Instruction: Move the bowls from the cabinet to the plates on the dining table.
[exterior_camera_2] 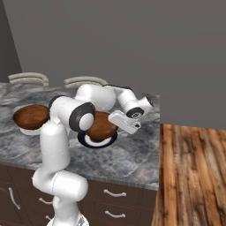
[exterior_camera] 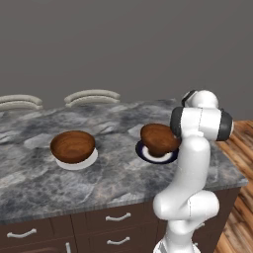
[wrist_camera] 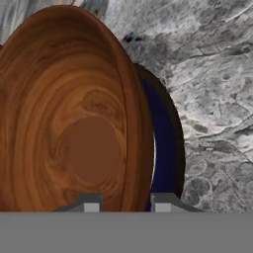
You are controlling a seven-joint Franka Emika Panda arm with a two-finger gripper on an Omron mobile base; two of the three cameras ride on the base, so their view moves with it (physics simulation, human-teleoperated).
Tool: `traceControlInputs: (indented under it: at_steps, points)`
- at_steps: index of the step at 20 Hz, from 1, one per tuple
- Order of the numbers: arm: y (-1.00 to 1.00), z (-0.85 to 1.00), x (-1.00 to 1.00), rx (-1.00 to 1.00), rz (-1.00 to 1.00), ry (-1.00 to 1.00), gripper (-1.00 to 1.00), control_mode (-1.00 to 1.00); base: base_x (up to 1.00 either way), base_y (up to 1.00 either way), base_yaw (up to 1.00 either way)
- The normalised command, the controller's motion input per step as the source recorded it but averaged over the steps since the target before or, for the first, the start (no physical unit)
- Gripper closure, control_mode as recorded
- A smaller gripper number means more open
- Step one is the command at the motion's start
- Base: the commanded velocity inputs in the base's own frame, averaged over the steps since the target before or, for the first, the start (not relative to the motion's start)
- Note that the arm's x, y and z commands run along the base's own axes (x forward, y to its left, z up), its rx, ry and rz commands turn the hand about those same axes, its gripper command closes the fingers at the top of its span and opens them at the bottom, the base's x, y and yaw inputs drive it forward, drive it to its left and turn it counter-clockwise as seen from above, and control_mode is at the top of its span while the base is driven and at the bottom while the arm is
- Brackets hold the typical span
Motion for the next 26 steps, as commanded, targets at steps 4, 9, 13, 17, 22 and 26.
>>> traceControlInputs:
  at_steps: [4, 9, 13, 17, 22, 26]
  points:
    - [0.14, 0.37, 0.00, 0.00, 0.03, -0.07, -1.00, -1.00, 0.00, 0.00, 0.00]
    - [-0.22, 0.41, -0.04, 0.01, 0.04, -0.03, -1.00, -1.00, 0.00, 0.00, 0.00]
    - [-0.48, 0.75, -0.08, 0.01, 0.00, -0.03, -1.00, -1.00, 0.00, 0.00, 0.00]
    - [-0.28, 0.98, -0.22, 0.00, 0.00, -0.01, -1.00, -1.00, 0.00, 0.00, 0.00]
    - [-0.18, 0.90, -0.64, 0.00, 0.00, -0.10, -1.00, -1.00, 0.00, 0.00, 0.00]
    - [-0.21, 0.66, -1.00, 0.00, 0.00, -0.19, -1.00, -1.00, 0.00, 0.00, 0.00]
